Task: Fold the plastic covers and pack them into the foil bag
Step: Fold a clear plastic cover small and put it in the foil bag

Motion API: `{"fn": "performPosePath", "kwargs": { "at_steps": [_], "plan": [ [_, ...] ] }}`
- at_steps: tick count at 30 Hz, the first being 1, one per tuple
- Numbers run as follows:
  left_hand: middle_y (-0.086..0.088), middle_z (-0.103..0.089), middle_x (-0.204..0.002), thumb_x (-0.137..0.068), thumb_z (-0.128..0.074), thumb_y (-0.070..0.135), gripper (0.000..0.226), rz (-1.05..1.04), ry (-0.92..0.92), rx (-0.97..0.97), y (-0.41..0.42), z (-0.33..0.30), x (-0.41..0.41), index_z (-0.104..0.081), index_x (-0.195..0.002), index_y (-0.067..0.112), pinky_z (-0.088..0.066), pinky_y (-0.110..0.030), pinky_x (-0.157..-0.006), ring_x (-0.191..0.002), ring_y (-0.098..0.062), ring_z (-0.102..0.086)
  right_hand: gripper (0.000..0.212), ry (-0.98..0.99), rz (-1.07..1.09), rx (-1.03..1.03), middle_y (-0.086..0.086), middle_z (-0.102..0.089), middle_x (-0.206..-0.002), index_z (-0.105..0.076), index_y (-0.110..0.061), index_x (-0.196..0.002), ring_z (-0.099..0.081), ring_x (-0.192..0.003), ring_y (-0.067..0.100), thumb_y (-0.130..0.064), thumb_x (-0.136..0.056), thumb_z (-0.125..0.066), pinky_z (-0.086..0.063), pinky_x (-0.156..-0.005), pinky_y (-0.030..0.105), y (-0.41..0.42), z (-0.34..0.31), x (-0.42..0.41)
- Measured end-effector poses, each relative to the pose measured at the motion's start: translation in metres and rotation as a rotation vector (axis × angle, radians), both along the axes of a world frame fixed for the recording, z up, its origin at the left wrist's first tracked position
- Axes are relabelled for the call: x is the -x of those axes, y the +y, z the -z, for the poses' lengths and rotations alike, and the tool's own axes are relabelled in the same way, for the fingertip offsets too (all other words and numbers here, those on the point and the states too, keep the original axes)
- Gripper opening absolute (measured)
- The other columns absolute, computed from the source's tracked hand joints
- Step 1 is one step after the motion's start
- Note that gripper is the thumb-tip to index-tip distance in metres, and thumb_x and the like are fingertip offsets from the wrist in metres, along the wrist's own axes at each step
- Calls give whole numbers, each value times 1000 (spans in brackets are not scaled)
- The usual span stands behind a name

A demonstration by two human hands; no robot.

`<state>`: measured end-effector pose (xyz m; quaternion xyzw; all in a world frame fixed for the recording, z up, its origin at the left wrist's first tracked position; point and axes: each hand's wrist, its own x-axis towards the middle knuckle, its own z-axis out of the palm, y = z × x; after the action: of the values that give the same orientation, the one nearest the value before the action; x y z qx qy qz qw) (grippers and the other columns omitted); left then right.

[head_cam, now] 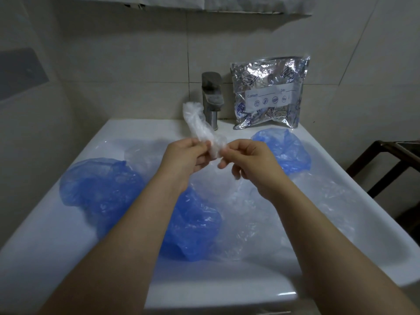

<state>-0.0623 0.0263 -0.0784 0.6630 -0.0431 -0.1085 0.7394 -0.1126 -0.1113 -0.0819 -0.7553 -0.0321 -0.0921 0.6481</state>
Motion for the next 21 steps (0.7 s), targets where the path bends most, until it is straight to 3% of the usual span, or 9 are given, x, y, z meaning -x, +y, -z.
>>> {"fn": "performPosePath", "kwargs": {
  "at_steps": [4, 6, 8, 10, 13, 16, 19, 21],
  "plan": [
    [-18, -55, -88, -93, -54, 8, 9, 52, -61, -89, -6, 2, 4, -62, -89, 4, -53, -12, -60, -82, -24, -51, 21, 32, 157, 43, -5, -46, -44, -58, -6, -68, -32, -38, 4, -14, -87, -64, -27, -39, 13, 1, 4, -5],
    [-15, -62, -85, -93, -54, 12, 11, 75, -56, -97, -8, 2, 5, -63, -91, 5, -55, -14, -64, -78, -24, -59, 28, 67, 206, 32, -2, -42, -47, -51, -10, -62, -31, -38, 5, -18, -84, -67, -26, -39, 15, 1, 6, -6],
    [-5, -69, -76, -93, -56, 21, 14, 100, -29, -116, -10, 1, 8, -64, -89, 10, -56, -20, -72, -72, -16, -69, 33, 98, 233, 41, 0, -41, -48, -48, -12, -58, -30, -39, 7, -20, -83, -69, -26, -39, 16, 0, 9, -7],
    [2, -65, -61, -90, -60, 27, 21, 107, -47, -172, -12, 3, 8, -64, -82, 9, -54, -21, -72, -60, -6, -66, 37, 124, 237, 107, 0, -42, -46, -48, -11, -55, -31, -38, 6, -24, -81, -71, -26, -40, 16, -1, 12, -9],
    [-10, -59, -67, -89, -62, 19, 23, 78, -75, -245, -10, 8, 6, -64, -91, -3, -52, -13, -61, -49, -2, -56, 35, 89, 255, 338, -3, -44, -48, -51, -10, -62, -33, -40, 5, -31, -79, -72, -26, -40, 14, 1, 17, -11],
    [-15, -65, -86, -91, -58, 15, 20, 86, -9, -176, -6, 6, 5, -63, -100, -2, -53, -15, -66, -70, -12, -63, 25, -112, 260, 462, -8, -50, -71, -52, -17, -89, -44, -56, 7, -28, -80, -72, -34, -50, 14, 3, 16, -13],
    [0, -70, -79, -93, -54, 17, 11, 119, 79, -119, -5, 2, 6, -64, -91, 13, -47, -27, -85, -69, -5, -67, 35, -338, 154, 663, -5, -47, -112, -57, -17, -115, -49, -74, 9, -27, -83, -69, -44, -66, 20, -1, 15, -13],
    [4, -68, -77, -95, -49, 15, 14, 119, 148, -69, -5, 2, 5, -61, -88, 18, -42, -31, -94, -74, -8, -66, 44, -360, 61, 833, -1, -44, -129, -54, -15, -124, -49, -89, 7, -24, -83, -69, -49, -75, 30, -3, 15, -14]
  ]
}}
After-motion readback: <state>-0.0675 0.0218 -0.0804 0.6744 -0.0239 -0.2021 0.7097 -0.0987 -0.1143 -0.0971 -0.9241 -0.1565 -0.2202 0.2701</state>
